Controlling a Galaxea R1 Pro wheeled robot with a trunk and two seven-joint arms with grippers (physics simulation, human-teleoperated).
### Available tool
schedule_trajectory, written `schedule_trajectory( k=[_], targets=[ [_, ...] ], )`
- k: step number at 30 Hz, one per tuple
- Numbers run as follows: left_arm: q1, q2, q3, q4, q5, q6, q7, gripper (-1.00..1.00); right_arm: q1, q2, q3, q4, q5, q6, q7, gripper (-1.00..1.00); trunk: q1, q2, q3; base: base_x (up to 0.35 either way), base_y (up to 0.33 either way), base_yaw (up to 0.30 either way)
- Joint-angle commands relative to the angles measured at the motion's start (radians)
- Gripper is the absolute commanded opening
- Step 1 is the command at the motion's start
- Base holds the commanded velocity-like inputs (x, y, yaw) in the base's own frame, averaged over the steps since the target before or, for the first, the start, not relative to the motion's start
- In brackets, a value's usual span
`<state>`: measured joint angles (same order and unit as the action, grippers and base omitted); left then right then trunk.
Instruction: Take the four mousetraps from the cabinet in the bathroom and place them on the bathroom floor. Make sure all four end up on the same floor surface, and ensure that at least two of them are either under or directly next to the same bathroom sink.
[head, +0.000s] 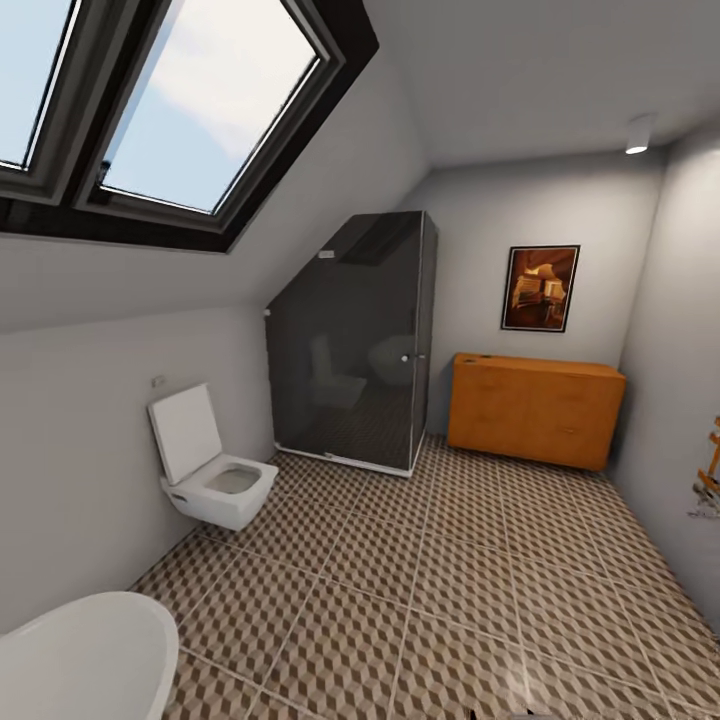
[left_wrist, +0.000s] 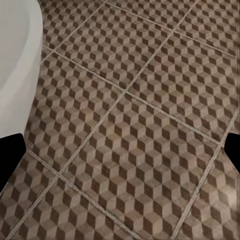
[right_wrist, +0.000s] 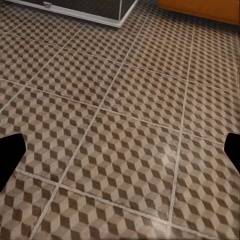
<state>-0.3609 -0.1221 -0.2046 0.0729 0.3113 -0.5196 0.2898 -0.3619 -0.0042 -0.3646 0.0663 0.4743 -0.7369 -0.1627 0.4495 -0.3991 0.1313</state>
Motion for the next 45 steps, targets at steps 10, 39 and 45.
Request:
schedule_trajectory(
  k=[10,39,45],
  targets=[
    [-0.001,-0.001,-0.009,0.004,0.006,-0.005,0.004,1.0,-0.002,0.0,-0.005,0.004,0.01,-0.004,-0.008,1.0,0.0,-0.001,0.0,0.0,0.0,-0.272],
    [-0.001,-0.001,-0.009,0.004,0.005,-0.005,0.003,1.0,-0.002,0.0,-0.005,0.004,0.01,-0.004,-0.003,1.0,0.0,-0.001,0.0,0.0,0.0,-0.272],
    [-0.001,-0.001,-0.009,0.004,0.005,-0.005,0.003,1.0,-0.002,0.0,-0.005,0.004,0.01,-0.003,0.0,1.0,0.0,-0.001,0.0,0.0,0.0,-0.272]
  ],
)
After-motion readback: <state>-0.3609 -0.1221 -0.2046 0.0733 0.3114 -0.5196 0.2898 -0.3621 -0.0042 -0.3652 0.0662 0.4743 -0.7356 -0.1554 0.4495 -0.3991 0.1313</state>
